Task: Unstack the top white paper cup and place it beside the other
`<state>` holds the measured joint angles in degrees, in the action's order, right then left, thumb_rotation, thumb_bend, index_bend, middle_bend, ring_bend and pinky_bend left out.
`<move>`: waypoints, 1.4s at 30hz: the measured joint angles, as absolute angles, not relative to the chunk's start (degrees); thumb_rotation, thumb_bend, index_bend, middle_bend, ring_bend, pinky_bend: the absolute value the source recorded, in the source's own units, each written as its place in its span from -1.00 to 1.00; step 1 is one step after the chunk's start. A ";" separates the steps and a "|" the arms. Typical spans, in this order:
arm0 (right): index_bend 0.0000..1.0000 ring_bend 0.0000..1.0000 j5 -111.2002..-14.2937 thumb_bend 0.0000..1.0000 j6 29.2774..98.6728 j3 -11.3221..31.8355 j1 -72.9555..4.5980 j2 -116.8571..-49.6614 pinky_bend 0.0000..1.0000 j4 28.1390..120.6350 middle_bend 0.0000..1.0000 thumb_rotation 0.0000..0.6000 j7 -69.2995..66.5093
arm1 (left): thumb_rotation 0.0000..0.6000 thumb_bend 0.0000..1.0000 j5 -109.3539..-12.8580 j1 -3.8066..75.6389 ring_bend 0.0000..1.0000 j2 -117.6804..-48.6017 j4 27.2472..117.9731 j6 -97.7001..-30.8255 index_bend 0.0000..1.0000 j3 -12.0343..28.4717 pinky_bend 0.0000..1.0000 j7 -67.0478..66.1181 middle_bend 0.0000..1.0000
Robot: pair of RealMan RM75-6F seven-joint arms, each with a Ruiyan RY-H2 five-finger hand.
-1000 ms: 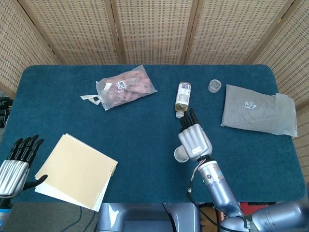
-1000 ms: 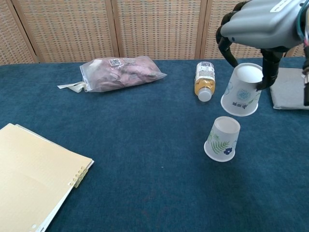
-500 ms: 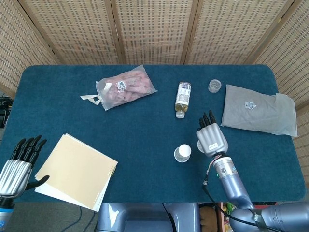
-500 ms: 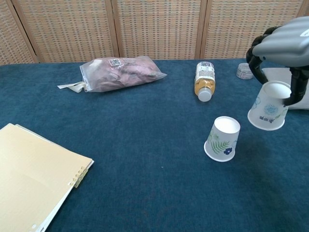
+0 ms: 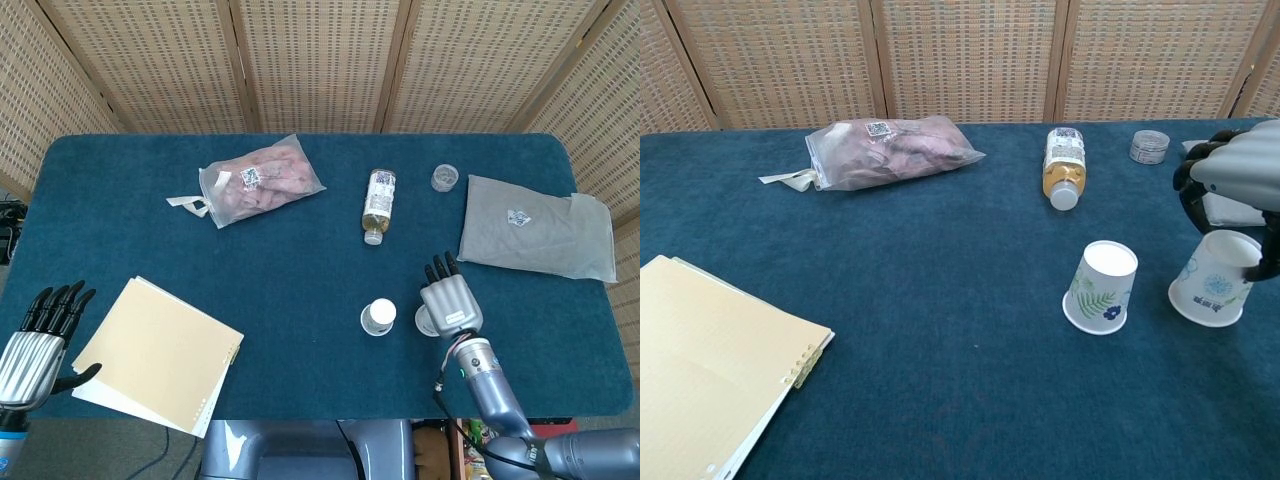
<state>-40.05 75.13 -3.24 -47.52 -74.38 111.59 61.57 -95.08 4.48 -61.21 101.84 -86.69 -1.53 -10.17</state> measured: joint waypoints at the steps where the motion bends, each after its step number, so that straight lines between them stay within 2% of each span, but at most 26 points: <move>1: 0.00 -1.00 -40.49 -0.58 75.01 -3.36 -47.16 -74.51 -1.00 111.06 -0.70 1.00 61.03 | 1.00 -0.71 -95.08 4.49 -1.00 -61.23 101.86 -86.67 -1.00 -1.53 -1.00 -10.23 -1.00; 9: -0.02 -1.00 -41.74 -0.58 74.28 -3.51 -45.62 -74.32 -1.00 109.62 -0.80 1.00 59.62 | 1.00 -0.71 -95.37 4.42 -1.00 -61.36 102.12 -86.74 -1.00 -1.64 -1.00 -10.81 -1.00; 11: -0.09 -1.00 -41.75 -0.58 74.18 -3.54 -45.40 -74.25 -1.00 109.57 -0.83 1.00 59.58 | 1.00 -0.71 -95.36 4.38 -1.00 -61.35 102.11 -86.76 -1.00 -1.67 -1.00 -10.85 -1.00; 15: -0.34 -1.00 -41.47 -0.58 74.18 -3.52 -45.07 -74.21 -1.00 109.42 -0.98 1.00 59.79 | 1.00 -0.71 -95.34 4.35 -1.00 -61.35 102.14 -86.75 -1.00 -1.69 -1.00 -10.84 -1.00; 19: -0.54 -1.00 -40.87 -0.58 74.58 -3.31 -44.68 -74.02 -1.00 109.73 -1.00 1.00 60.27 | 1.00 -0.71 -95.26 4.36 -1.00 -61.30 102.14 -86.72 -1.00 -1.66 -1.00 -10.83 -1.00; 29: -0.66 -1.00 -41.32 -0.58 77.21 -2.68 -43.51 -72.25 -1.00 111.27 -1.00 1.00 60.75 | 1.00 -0.71 -94.82 4.18 -1.00 -61.27 102.02 -87.14 -1.00 -1.38 -1.00 -10.32 -1.00; 33: -0.66 -1.00 -46.15 -0.58 79.21 -2.38 -41.92 -70.15 -1.00 113.30 -1.00 1.00 57.11 | 1.00 -0.71 -94.09 4.29 -1.00 -61.45 101.80 -86.71 -1.00 -1.20 -1.00 -10.03 -1.00; 36: -0.74 -1.00 -52.30 -0.59 80.97 -2.83 -39.67 -68.56 -1.00 114.65 -1.00 1.00 52.15 | 1.00 -0.71 -93.26 4.40 -1.00 -61.73 101.54 -86.27 -1.00 -1.01 -1.00 -9.70 -1.00; 42: -0.87 -1.00 -66.66 -0.63 84.80 -5.15 -33.18 -67.80 -1.00 113.76 -1.00 1.00 36.59 | 1.00 -0.71 -91.53 4.65 -1.00 -62.67 100.57 -85.53 -1.00 -0.42 -1.00 -9.36 -1.00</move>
